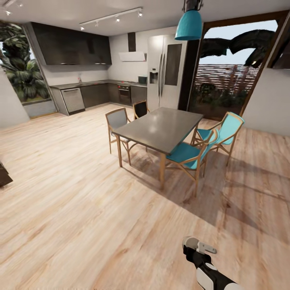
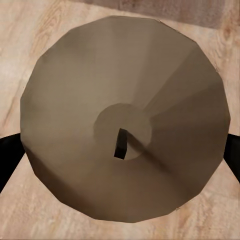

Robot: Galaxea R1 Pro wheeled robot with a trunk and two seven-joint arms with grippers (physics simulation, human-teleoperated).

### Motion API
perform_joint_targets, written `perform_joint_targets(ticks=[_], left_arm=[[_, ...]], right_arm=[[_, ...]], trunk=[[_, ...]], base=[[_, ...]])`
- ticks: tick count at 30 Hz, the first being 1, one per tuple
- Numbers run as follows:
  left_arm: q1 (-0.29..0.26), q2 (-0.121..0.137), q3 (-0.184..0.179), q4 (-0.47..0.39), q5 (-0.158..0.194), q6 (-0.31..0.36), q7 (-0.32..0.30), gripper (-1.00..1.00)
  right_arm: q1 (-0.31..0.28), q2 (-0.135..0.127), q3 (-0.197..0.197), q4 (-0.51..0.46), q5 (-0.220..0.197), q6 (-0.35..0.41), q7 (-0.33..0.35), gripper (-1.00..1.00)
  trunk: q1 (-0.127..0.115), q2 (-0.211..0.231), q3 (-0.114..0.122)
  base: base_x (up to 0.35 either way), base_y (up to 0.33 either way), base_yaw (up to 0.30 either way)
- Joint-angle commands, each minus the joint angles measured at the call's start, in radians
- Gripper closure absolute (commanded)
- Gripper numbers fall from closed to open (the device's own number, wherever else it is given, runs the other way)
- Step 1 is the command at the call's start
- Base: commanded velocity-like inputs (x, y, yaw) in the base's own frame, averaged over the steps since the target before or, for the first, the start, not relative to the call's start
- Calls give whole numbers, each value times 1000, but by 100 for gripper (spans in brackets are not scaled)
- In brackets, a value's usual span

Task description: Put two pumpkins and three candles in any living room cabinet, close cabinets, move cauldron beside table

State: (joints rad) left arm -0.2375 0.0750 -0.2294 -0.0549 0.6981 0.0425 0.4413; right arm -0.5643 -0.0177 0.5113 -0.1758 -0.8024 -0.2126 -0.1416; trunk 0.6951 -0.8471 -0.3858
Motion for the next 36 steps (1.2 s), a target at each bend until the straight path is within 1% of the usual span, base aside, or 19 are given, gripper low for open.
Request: perform_joint_targets(ticks=[1,25,27,29,34,36], left_arm=[[0,0,-8,-2,6,4,5,-100],[0,-1,-7,-1,10,7,5,-100],[0,-17,-4,3,13,8,4,-100],[0,-31,-4,4,5,6,4,-100],[0,-42,-4,3,7,3,3,-100],[0,-40,-2,-3,7,3,2,-100]], right_arm=[[0,-1,9,-2,-6,-2,-6,100],[0,-1,10,-3,-1,-1,-9,100],[0,-1,10,-3,3,-1,-11,100],[0,-1,10,-3,4,-1,-11,100],[0,0,10,-3,5,-1,-11,100],[0,-1,10,-3,4,-1,-11,100]], trunk=[[0,-1,-1],[0,-1,14],[0,-1,15],[0,-1,16],[0,-1,19],[0,-1,21]], base=[[0,0,288],[0,0,283],[0,0,279],[0,0,278],[0,0,278],[0,0,278]])
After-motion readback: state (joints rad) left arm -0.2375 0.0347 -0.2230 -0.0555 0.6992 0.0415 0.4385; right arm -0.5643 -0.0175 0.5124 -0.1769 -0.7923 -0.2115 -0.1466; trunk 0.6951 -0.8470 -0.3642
